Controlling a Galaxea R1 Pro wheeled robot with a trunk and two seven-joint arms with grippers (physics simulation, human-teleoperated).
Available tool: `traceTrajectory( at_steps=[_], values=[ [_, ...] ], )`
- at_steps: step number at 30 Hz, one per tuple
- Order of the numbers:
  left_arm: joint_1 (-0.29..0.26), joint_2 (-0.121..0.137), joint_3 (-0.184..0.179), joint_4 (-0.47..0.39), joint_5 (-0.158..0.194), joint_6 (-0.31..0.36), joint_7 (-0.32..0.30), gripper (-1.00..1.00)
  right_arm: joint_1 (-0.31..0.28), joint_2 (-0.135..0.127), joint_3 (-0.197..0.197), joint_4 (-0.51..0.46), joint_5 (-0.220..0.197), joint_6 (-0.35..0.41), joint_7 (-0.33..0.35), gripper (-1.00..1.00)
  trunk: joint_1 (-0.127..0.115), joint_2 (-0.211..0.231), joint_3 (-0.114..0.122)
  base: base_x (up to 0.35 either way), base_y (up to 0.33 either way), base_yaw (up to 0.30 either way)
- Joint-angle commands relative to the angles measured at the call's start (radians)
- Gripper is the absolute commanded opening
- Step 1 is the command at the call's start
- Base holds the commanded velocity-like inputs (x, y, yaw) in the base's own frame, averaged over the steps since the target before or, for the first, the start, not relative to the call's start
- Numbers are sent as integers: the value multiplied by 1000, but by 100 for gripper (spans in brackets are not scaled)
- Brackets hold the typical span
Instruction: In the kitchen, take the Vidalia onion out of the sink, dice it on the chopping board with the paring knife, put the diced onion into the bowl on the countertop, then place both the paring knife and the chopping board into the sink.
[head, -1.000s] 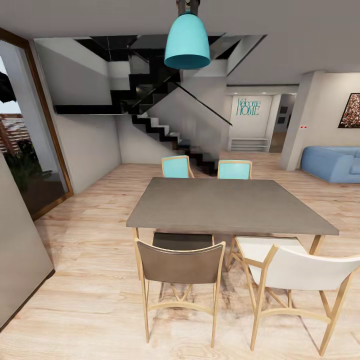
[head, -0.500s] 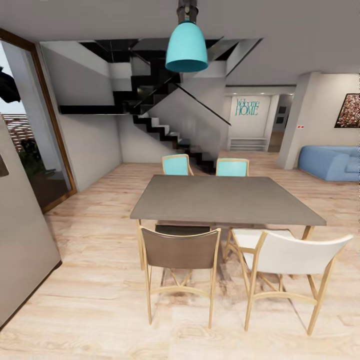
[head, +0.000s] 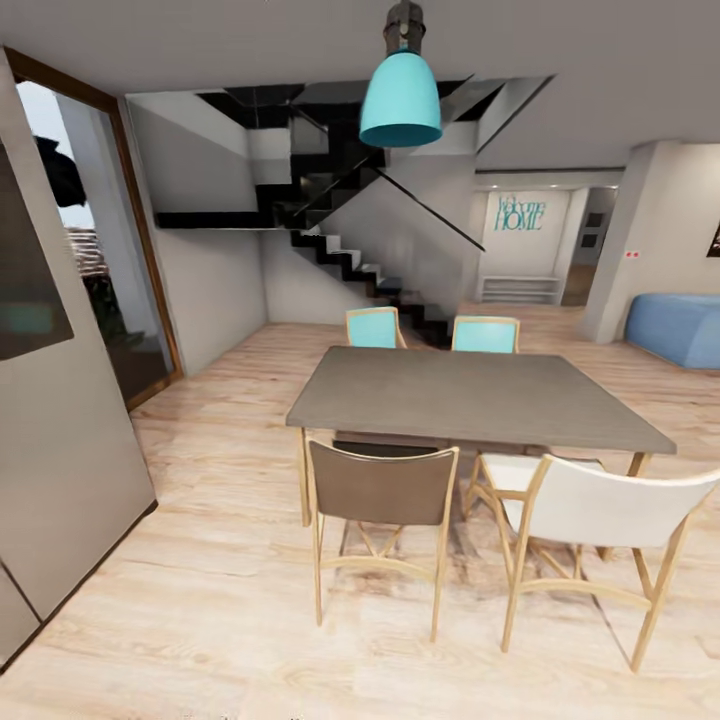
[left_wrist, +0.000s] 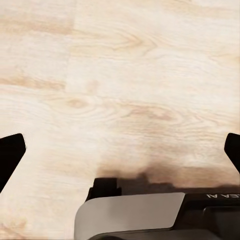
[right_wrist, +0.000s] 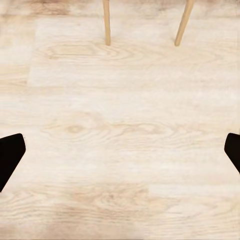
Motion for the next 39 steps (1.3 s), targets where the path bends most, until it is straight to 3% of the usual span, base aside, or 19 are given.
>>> traceTrajectory(
  at_steps=[1, 39],
  values=[
    [0, 0, 1, -1, 0, -2, -1, 100, 0, 1, -4, 0, 0, -3, 1, 100, 0, 0, -1, -7, 0, 278],
    [0, 1, -1, -2, -3, -2, 1, 100, 0, 1, -4, 2, 0, -4, 1, 100, 0, 0, -1, 0, 0, 285]
  ],
)
